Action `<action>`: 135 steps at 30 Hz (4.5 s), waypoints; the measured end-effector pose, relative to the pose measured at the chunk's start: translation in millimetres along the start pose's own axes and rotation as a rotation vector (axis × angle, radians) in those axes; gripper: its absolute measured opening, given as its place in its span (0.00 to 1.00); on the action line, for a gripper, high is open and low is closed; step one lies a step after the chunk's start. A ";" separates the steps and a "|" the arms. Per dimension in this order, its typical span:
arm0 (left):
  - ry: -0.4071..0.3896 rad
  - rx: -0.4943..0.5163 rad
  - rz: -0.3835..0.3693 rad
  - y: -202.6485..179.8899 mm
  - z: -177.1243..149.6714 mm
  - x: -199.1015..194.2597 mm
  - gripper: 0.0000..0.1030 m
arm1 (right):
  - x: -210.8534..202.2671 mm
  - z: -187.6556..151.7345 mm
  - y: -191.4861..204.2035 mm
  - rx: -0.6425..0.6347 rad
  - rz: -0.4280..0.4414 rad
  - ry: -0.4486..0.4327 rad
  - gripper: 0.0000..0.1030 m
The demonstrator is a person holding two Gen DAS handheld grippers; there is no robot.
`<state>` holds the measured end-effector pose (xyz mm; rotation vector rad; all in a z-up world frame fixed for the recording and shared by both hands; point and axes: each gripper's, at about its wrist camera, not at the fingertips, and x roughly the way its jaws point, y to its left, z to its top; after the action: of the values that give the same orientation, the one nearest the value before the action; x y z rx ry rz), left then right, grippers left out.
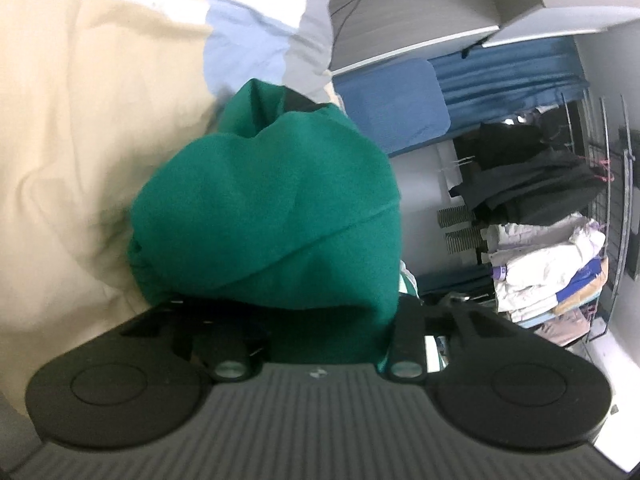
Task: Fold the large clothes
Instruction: 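Grasp the folded hoodie with both tools and lift it off the quilt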
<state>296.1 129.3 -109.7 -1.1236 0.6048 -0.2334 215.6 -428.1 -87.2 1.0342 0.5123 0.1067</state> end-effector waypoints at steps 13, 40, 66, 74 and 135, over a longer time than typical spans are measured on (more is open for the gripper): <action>0.009 0.099 -0.179 -50.6 -13.7 -75.0 0.21 | -102.3 -3.7 54.3 -0.099 0.121 -0.066 0.33; 0.260 0.040 0.088 -12.6 -75.6 -50.5 0.96 | -108.1 4.1 -22.3 0.177 -0.134 -0.119 0.33; 0.147 -0.044 0.010 -2.4 -70.3 2.5 1.00 | -96.6 -2.7 -24.8 0.164 -0.150 -0.104 0.37; 0.114 0.024 0.003 -11.1 -70.3 -10.6 0.37 | -115.9 -5.6 13.9 -0.053 -0.072 -0.110 0.33; 0.655 0.389 -0.304 -225.4 -473.6 125.3 0.56 | -513.5 44.7 -212.7 0.096 -0.222 -0.692 0.38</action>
<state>159.4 -392.0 -89.1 -0.7420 0.9142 -0.9650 -247.2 -738.4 -65.4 1.0262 -0.0040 -0.4648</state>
